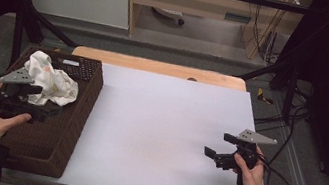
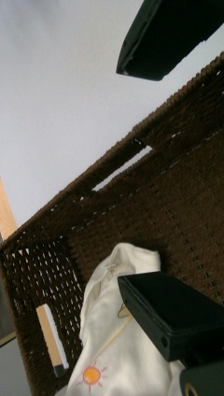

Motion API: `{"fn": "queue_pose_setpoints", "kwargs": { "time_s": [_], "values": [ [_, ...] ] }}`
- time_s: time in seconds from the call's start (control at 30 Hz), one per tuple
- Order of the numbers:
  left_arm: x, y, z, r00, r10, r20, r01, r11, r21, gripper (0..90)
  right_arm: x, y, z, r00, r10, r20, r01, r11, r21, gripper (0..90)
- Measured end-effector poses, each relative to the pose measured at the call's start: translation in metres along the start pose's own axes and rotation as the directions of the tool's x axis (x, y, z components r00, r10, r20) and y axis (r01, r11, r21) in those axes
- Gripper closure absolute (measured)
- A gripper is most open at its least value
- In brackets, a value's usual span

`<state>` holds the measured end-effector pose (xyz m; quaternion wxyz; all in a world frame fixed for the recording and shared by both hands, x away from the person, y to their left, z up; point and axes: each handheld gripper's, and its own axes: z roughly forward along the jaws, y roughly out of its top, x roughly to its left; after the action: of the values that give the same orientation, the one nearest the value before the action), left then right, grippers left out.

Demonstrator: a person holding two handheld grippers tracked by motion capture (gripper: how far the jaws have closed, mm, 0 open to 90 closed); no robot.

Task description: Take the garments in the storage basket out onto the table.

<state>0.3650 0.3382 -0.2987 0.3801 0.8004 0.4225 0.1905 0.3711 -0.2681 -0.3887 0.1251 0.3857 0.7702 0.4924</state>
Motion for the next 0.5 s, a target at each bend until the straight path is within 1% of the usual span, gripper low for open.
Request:
{"fn": "queue_pose_setpoints", "kwargs": {
  "time_s": [0.1, 0.2, 0.23, 0.4, 0.5],
  "values": [
    [0.005, 0.006, -0.003, 0.9997, 0.005, -0.024, -0.005, 1.0, 0.008, 1.2, 0.0, 0.0, 0.0, 1.0, 0.001, 0.002, -0.001, 1.0, 0.0, 0.7],
    [0.012, 0.013, -0.006, 0.9993, 0.002, -0.038, -0.001, 0.9999, 0.014, 1.2, 0.0, 0.0, 0.0, 1.0, 0.001, 0.001, -0.001, 1.0, 0.0, 0.7],
    [0.014, 0.015, -0.006, 0.999, -0.003, -0.044, 0.004, 0.9999, 0.015, 1.2, 0.0, 0.0, 0.0, 1.0, 0.0, 0.0, 0.0, 1.0, 0.0, 0.7],
    [0.022, 0.026, -0.006, 0.9972, 0.005, -0.075, -0.003, 0.9994, 0.035, 1.2, 0.0, 0.0, 0.0, 1.0, 0.001, 0.0, -0.001, 1.0, 0.0, 0.7],
    [0.027, 0.031, -0.004, 0.9967, -0.007, -0.081, 0.009, 0.9993, 0.035, 1.2, 0.0, 0.0, 0.0, 1.0, 0.001, 0.0, -0.001, 1.0, 0.0, 0.7]
  ]
}}
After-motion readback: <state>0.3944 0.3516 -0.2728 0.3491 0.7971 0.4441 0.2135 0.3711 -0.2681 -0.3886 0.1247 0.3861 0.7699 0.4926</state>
